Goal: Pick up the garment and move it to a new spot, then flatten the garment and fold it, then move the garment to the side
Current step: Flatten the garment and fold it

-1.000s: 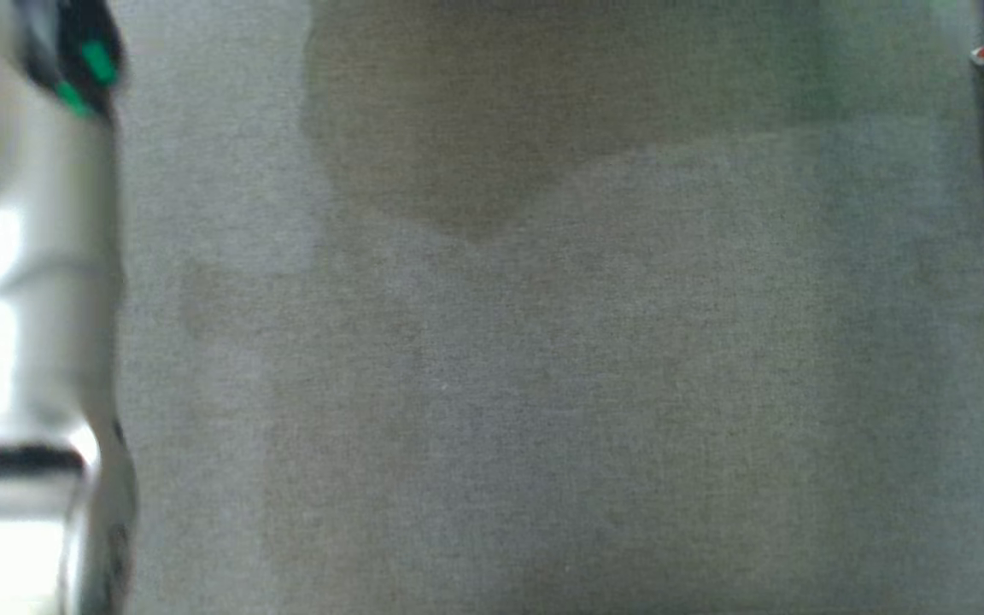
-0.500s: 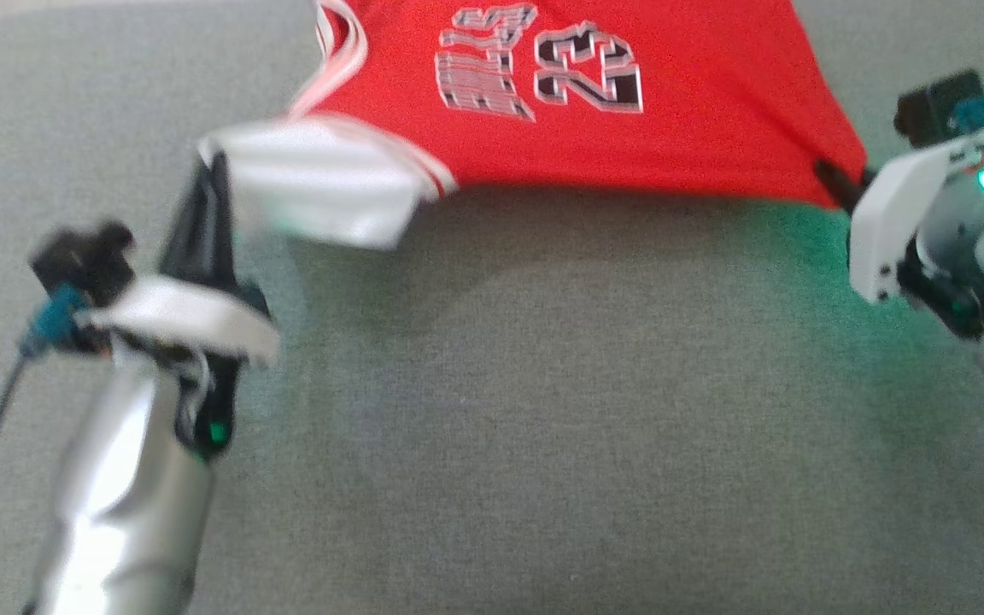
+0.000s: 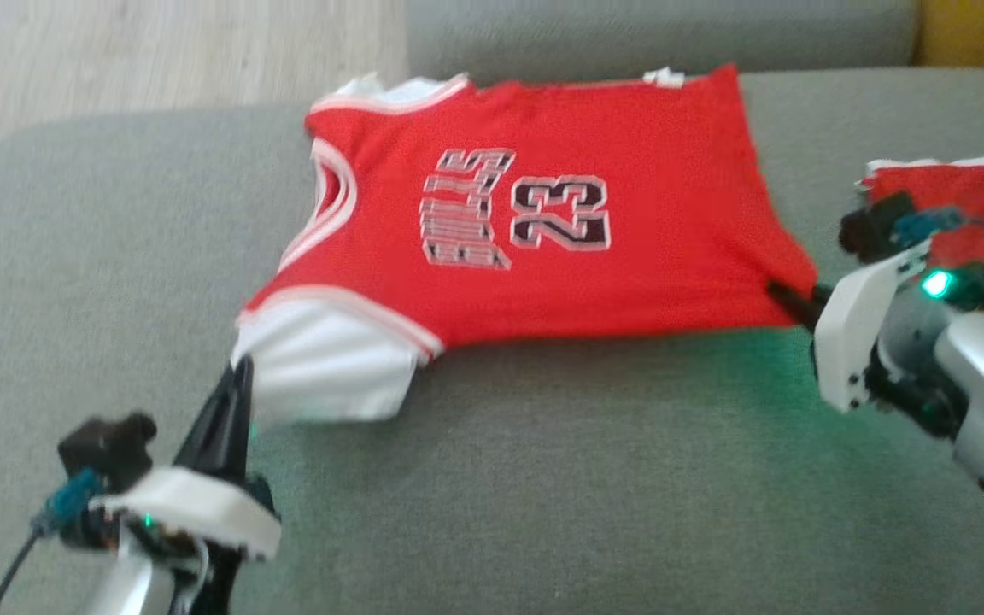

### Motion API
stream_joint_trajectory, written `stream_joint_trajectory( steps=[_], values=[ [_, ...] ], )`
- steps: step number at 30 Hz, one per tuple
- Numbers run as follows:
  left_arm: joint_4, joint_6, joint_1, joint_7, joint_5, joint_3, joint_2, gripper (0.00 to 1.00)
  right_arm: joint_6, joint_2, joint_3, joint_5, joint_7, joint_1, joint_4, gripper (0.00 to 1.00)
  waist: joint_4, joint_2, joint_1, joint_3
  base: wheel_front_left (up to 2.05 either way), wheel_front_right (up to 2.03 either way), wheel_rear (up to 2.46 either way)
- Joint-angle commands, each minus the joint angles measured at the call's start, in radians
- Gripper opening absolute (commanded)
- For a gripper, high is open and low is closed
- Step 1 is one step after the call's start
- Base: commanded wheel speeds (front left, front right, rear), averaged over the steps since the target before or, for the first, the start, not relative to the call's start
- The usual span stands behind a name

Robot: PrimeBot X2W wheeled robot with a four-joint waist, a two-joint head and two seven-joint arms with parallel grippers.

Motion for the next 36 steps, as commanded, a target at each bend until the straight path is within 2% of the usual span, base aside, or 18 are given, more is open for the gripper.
stream_joint_trajectory(
  steps=[1,9,16,22,26,36],
  values=[
    [-0.060,0.012,-0.013,0.007,-0.007,0.047,0.034,0.00,-0.001,-0.022,0.004,0.010,-0.007,0.016,-0.027,0.00,-0.022,-0.0001,0.0002,-0.036,0.00,0.00,0.00],
    [-0.248,0.061,0.151,0.089,-0.027,0.039,0.057,0.00,-0.001,-0.060,0.022,0.069,0.029,0.100,-0.073,0.00,-0.041,-0.0001,0.0002,-0.072,0.00,0.00,0.00],
    [-0.310,0.089,0.190,0.111,-0.029,0.040,0.062,0.00,-0.001,-0.073,-0.019,0.080,-0.005,0.156,-0.118,0.00,-0.049,-0.0001,0.0002,-0.075,0.00,0.00,0.00],
    [-0.328,0.100,0.154,0.116,-0.028,0.057,0.074,0.00,-0.001,-0.063,-0.061,0.053,-0.001,0.163,-0.139,0.00,-0.055,-0.0001,0.0002,-0.049,0.00,0.00,0.00],
    [-0.323,0.092,0.115,0.130,-0.016,0.044,0.084,0.00,-0.001,-0.052,-0.097,0.034,0.011,0.158,-0.152,0.00,-0.055,-0.0001,0.0002,-0.020,0.00,0.00,0.00],
    [-0.236,0.077,-0.038,0.190,0.019,0.019,0.120,0.00,-0.001,-0.002,-0.192,0.006,0.087,0.115,-0.133,0.00,-0.058,-0.0001,0.0002,0.060,0.00,0.00,0.00]
  ],
)
